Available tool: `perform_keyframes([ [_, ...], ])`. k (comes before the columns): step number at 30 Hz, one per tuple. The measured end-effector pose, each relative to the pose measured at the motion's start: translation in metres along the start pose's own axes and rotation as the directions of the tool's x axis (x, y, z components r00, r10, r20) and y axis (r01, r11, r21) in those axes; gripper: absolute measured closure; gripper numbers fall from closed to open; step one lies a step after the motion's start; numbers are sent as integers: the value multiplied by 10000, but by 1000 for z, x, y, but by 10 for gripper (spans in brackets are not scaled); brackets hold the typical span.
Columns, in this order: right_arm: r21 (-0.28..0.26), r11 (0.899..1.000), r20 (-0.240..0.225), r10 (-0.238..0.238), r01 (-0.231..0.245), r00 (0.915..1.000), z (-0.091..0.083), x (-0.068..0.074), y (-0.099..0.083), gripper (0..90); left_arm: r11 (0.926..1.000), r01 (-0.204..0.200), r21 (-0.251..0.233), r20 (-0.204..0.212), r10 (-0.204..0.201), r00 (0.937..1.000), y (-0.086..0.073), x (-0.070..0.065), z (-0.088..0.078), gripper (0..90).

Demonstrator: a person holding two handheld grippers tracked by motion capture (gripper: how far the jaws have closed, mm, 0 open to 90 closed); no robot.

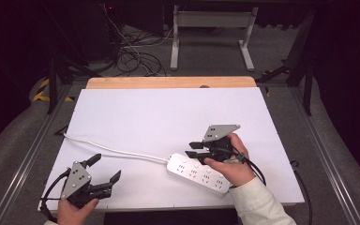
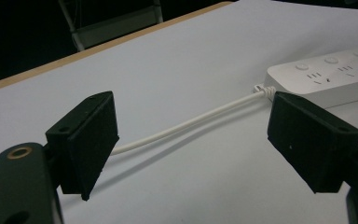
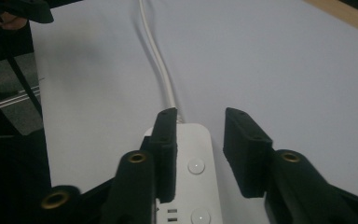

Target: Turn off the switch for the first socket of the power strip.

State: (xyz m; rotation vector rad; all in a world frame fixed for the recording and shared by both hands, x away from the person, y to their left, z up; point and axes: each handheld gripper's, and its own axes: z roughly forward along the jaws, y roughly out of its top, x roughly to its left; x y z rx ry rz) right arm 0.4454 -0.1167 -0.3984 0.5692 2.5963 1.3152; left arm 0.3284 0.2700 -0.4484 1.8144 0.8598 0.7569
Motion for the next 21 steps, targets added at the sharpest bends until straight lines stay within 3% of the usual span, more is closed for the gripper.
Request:
perform_keyframes([
  [1, 212, 9998, -123, 70, -67, 9999, 4, -1, 0, 768, 10000, -5, 4, 2, 5, 10000, 0, 0, 0, 165],
  [7, 846, 9962, -34, -220, 222, 9998, 18, -3, 0, 895, 10000, -17, 12, 7, 17, 10000, 0, 0, 0, 165],
  [14, 1263, 9920, -244, 94, -63, 9997, 32, -5, -1, 900, 10000, -41, 9, 2, 41, 10000, 0, 0, 0, 166],
  [21, 2166, 9762, -160, -99, 131, 9998, 46, -6, -3, 900, 10000, -59, 10, 3, 59, 10000, 0, 0, 0, 166],
])
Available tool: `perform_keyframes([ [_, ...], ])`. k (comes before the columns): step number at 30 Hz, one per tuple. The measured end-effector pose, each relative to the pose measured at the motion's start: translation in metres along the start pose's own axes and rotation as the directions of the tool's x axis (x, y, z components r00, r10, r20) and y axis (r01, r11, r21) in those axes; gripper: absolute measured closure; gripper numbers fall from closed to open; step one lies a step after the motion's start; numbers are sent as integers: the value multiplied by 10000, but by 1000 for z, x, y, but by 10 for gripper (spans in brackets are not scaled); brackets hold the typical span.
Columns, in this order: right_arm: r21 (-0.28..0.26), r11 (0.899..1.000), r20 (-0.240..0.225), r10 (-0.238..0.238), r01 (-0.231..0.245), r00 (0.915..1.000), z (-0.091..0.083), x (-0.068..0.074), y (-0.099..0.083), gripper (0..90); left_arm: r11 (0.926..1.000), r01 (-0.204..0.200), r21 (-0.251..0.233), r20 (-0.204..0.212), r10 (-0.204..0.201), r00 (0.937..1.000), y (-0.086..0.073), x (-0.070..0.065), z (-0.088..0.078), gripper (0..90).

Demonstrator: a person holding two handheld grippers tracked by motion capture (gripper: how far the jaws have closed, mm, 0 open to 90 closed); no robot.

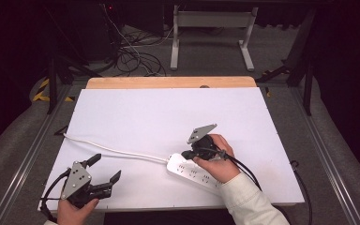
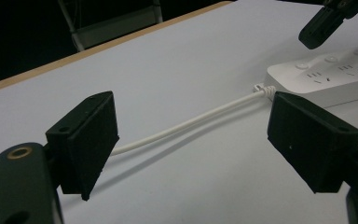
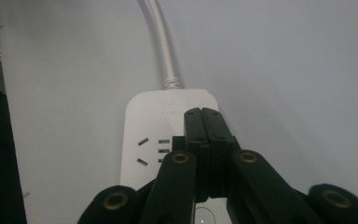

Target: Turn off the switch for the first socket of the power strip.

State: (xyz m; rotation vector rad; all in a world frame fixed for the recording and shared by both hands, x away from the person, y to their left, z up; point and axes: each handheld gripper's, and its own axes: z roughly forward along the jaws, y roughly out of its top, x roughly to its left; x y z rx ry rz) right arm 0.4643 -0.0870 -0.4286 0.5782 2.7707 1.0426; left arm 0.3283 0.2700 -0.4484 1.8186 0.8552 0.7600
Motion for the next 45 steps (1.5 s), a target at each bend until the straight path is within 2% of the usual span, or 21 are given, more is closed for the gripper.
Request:
perform_keyframes([
  [11, 536, 9985, 124, -107, 100, 9999, 11, 1, 1, 900, 10000, -26, 23, -9, 26, 10000, 0, 0, 0, 166],
  [45, 900, 9953, 431, -398, 358, 9983, 21, 6, 0, 900, 9999, -75, 78, -32, 75, 10000, 0, 0, 1, 166],
])
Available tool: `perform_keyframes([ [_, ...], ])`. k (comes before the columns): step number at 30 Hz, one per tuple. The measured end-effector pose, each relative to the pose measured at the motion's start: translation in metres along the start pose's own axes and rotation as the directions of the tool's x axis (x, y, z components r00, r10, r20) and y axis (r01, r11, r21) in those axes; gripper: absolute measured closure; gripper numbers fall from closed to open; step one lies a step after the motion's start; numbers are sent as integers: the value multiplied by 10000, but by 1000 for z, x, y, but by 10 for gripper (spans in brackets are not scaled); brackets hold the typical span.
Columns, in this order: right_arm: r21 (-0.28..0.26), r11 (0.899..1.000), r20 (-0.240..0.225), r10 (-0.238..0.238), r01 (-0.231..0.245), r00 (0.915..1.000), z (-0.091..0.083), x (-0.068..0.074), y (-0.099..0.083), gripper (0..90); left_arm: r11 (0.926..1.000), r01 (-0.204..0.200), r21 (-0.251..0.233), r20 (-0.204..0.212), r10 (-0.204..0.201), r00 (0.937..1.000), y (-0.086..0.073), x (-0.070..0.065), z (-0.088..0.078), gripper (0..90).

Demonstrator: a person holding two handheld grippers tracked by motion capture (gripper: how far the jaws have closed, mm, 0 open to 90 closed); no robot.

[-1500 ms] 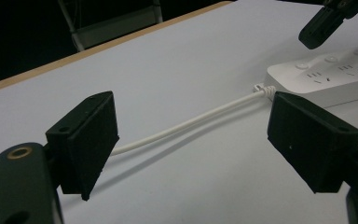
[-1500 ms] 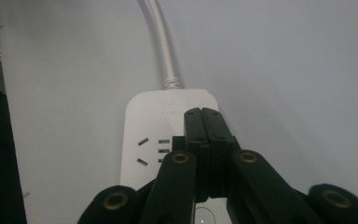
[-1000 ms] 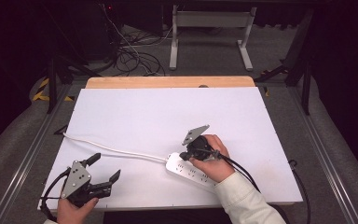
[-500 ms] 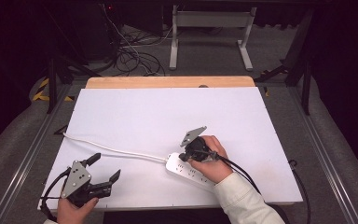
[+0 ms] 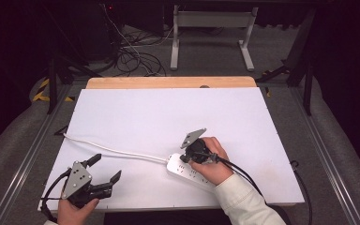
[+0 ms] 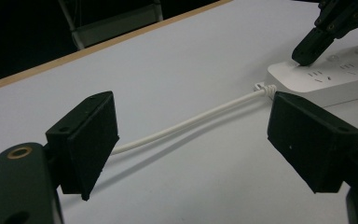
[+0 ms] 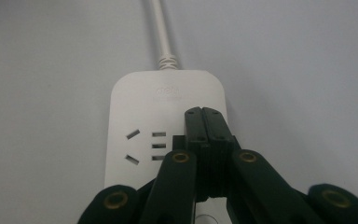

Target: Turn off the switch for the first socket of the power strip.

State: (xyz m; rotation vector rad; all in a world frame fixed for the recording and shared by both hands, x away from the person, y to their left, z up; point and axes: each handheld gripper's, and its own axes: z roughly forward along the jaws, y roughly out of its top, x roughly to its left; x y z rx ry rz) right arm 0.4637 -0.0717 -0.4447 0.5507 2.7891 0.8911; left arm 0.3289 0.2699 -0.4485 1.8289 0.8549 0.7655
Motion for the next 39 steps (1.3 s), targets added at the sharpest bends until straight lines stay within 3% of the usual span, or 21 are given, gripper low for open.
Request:
perform_keyframes([
  [25, -11, 9992, -204, 397, -397, 9990, 0, -3, -1, 900, 10000, 41, -51, 22, -40, 10000, 0, -1, 0, 166],
  [35, 49, 9992, -75, 399, -398, 9992, 1, -1, -2, 900, 10000, -44, -32, 27, 44, 10000, 0, -1, 0, 166],
  [39, -351, 9988, 0, 343, -343, 9994, -2, -1, -2, 900, 10000, 15, -51, 57, -14, 10000, 0, -1, -1, 165],
])
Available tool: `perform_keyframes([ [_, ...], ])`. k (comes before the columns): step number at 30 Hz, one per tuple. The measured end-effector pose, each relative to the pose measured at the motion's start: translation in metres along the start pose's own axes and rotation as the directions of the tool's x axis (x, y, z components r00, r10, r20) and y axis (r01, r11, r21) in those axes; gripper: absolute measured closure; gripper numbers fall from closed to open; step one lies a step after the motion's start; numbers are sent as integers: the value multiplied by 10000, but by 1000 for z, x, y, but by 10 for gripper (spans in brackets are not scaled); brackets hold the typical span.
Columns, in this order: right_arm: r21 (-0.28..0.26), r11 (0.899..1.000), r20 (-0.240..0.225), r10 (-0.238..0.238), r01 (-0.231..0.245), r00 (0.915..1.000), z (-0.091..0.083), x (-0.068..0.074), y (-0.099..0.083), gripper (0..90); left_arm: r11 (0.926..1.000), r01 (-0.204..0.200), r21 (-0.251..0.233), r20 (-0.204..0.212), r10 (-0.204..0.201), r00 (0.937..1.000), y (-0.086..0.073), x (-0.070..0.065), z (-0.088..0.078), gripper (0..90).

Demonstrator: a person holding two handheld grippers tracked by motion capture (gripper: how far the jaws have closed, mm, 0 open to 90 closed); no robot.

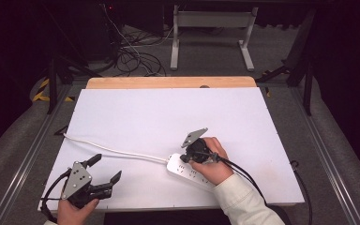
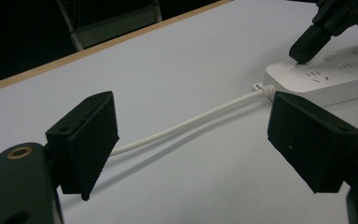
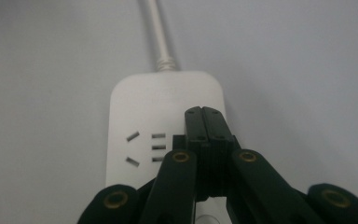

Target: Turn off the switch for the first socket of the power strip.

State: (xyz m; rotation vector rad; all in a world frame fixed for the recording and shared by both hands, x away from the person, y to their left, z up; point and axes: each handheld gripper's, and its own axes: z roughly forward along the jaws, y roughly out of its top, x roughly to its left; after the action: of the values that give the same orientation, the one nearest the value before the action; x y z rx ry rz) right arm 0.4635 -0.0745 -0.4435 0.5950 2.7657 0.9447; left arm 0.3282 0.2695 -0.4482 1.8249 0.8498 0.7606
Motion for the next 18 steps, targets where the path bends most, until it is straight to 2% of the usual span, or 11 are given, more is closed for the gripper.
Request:
perform_keyframes([
  [1, -77, 9999, 69, -81, 82, 9999, -3, 0, 0, 900, 10000, -12, -12, 6, 12, 10000, 0, 0, 0, 165],
  [2, -367, 9993, -107, -10, 6, 9999, -6, 0, 1, 900, 10000, -19, -4, 2, 19, 10000, 0, 0, 0, 165],
  [4, -1296, 9916, -226, 6, -35, 9997, -27, 3, 6, 900, 10000, -48, 0, 15, 48, 10000, 0, 1, 0, 165],
  [5, -1296, 9916, -226, 6, -35, 9997, -27, 3, 6, 900, 10000, -40, 17, 12, 40, 10000, 0, 1, 1, 165],
  [6, -1551, 9879, -157, -2, -23, 9999, -36, 5, 7, 900, 10000, -9, 38, 33, 9, 10000, 0, 0, 1, 165],
  [18, -1821, 9830, -26, -259, 250, 9997, -41, 10, 10, 900, 10000, -42, 18, 13, 42, 10000, 0, 0, 1, 165],
])
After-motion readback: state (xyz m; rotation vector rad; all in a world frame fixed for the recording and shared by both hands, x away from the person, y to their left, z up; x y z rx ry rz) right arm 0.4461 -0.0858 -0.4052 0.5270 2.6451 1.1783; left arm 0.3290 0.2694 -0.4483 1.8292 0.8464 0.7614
